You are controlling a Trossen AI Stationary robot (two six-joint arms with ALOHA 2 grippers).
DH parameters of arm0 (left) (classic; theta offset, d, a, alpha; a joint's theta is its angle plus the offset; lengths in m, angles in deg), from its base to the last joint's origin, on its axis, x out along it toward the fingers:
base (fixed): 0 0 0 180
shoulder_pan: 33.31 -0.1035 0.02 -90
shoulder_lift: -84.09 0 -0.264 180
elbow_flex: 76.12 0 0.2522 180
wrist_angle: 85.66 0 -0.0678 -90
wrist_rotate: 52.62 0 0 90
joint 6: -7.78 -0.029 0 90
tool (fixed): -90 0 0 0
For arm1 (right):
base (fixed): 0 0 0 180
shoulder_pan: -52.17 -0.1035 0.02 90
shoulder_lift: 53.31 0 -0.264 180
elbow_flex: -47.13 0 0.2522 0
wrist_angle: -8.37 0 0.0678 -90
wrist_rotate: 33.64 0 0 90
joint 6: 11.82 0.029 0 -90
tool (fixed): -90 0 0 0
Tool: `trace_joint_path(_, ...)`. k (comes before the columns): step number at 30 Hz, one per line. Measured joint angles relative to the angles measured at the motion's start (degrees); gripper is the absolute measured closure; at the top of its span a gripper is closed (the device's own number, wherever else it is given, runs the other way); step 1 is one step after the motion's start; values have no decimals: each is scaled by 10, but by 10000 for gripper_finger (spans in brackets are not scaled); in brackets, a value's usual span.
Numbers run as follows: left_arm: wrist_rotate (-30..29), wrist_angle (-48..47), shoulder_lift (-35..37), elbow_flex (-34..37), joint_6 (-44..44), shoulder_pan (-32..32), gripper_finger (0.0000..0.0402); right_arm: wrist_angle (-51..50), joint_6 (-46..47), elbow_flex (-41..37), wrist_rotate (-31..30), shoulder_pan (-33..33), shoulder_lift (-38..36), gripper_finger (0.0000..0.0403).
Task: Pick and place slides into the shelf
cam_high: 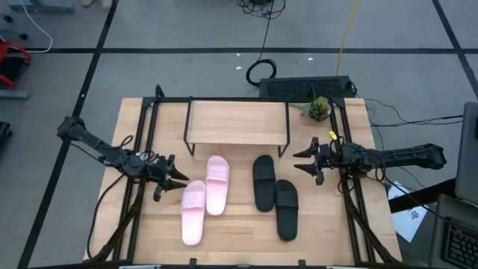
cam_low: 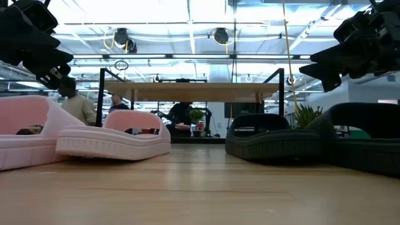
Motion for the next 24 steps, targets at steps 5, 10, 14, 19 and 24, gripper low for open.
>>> trace_joint_path(5,0,0,0,0,0,0,273,0,0,0,0,0,0,209)
trace_joint_path(10,0,0,0,0,0,0,273,0,0,0,0,0,0,209)
trace_joint_path(14,0,0,0,0,0,0,273,2,0,0,-12,0,0,209)
trace_joint_path(19,0,0,0,0,0,0,273,16,-1,0,-128,0,0,209)
trace_joint_path(24,0,0,0,0,-1,0,273,29,0,0,-148,0,0,209)
